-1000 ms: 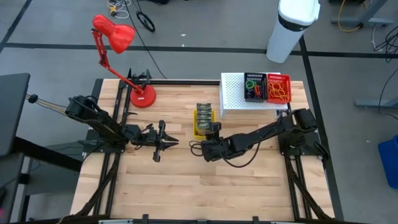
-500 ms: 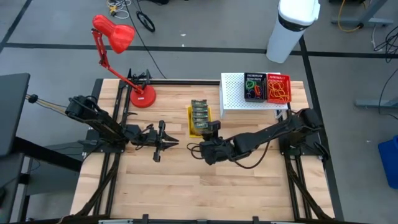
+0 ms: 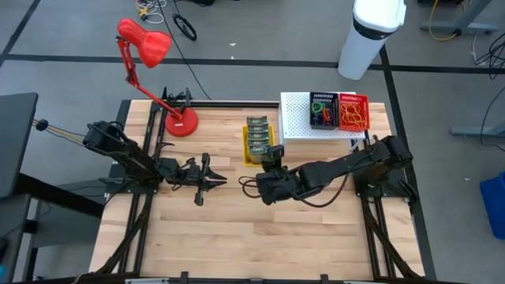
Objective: Pick & Place Office Desk Supplies
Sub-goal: Put the yellow bin with crayon boxes onto the white shelf, then return to Home Position
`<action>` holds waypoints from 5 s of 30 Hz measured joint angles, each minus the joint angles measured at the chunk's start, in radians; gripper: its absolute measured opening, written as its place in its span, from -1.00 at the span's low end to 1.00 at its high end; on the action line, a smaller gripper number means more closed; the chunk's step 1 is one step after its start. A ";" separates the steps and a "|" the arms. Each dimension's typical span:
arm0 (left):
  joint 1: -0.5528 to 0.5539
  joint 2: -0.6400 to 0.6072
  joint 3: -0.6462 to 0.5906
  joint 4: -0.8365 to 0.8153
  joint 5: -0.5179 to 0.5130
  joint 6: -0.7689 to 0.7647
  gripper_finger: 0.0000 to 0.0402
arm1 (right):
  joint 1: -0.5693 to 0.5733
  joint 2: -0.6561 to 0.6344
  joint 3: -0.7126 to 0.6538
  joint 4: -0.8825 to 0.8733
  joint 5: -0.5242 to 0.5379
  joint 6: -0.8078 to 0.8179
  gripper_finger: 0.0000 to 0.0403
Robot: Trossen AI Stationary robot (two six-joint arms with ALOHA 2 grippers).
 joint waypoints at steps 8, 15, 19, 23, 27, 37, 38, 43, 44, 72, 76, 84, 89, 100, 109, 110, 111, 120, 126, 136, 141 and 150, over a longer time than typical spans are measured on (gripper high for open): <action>0.000 0.000 0.000 -0.005 0.000 0.000 -0.73 | -0.012 -0.074 -0.001 -0.135 0.014 0.047 -0.95; -0.001 0.000 0.000 -0.006 0.000 -0.001 -0.73 | -0.086 -0.175 -0.129 -0.138 -0.019 0.044 -0.95; -0.001 0.000 0.000 -0.006 0.000 0.000 -0.73 | -0.145 -0.233 -0.204 -0.116 -0.054 0.036 -0.95; -0.001 0.000 0.000 -0.006 0.000 0.000 -0.73 | -0.194 -0.289 -0.274 -0.072 -0.062 -0.017 -0.95; -0.001 0.000 0.000 -0.006 0.000 0.000 -0.73 | -0.251 -0.341 -0.349 -0.005 -0.112 -0.115 -0.95; -0.001 0.000 0.000 -0.007 0.000 0.000 -0.73 | -0.380 -0.383 -0.418 0.014 -0.153 -0.188 -0.95; -0.001 0.000 0.000 -0.006 0.000 0.000 -0.73 | -0.387 -0.385 -0.418 0.013 -0.153 -0.194 -0.95; 0.000 0.000 0.000 -0.007 -0.001 0.000 -0.73 | -0.398 -0.387 -0.419 0.013 -0.160 -0.208 -0.95; 0.000 0.000 0.000 -0.007 -0.001 0.000 -0.73 | -0.402 -0.387 -0.419 0.013 -0.160 -0.212 -0.95; -0.001 0.000 0.000 -0.007 0.004 -0.006 -0.73 | -0.422 -0.386 -0.433 0.011 -0.180 -0.195 -0.89; -0.001 0.000 0.000 -0.007 0.004 -0.005 -0.73 | -0.420 -0.386 -0.433 0.011 -0.178 -0.196 -0.77; -0.001 0.000 0.000 -0.007 0.004 -0.005 -0.73 | -0.419 -0.388 -0.433 0.013 -0.118 -0.188 -0.41; -0.001 0.000 0.000 -0.006 -0.001 -0.001 -0.73 | -0.389 -0.413 -0.433 0.010 -0.110 -0.154 -0.29; 0.005 0.000 0.000 0.019 -0.098 0.119 -0.80 | -0.142 -0.552 -0.533 0.184 -0.130 0.127 -0.57; 0.121 -0.141 -0.079 -0.022 -0.011 0.136 -0.98 | -0.085 -0.740 -0.978 0.880 -0.316 0.106 -0.89; 0.144 -0.176 -0.092 -0.052 0.020 0.120 -0.98 | -0.085 -0.761 -1.015 0.942 -0.340 0.095 -0.91; 0.164 -0.207 -0.101 -0.089 0.050 0.106 -0.98 | -0.085 -0.785 -1.053 0.994 -0.365 0.086 -0.94; 0.257 -0.433 -0.108 -0.402 0.091 0.106 -0.98 | -0.085 -1.006 -1.394 1.396 -0.525 0.036 -0.98; 0.262 -0.595 -0.108 -0.553 0.132 0.124 -0.97 | -0.085 -1.223 -1.514 1.366 -0.498 0.023 -0.97; 0.305 -0.882 -0.108 -0.949 0.179 0.059 -0.97 | -0.085 -1.660 -1.541 0.979 -0.507 0.033 -0.99; 0.411 -0.975 -0.108 -1.030 0.338 0.023 -0.97 | -0.087 -1.776 -1.544 0.893 -0.534 0.019 -0.99; 0.517 -1.116 -0.108 -1.034 0.365 -0.002 -0.96 | -0.087 -1.776 -1.553 0.889 -0.483 0.010 -0.99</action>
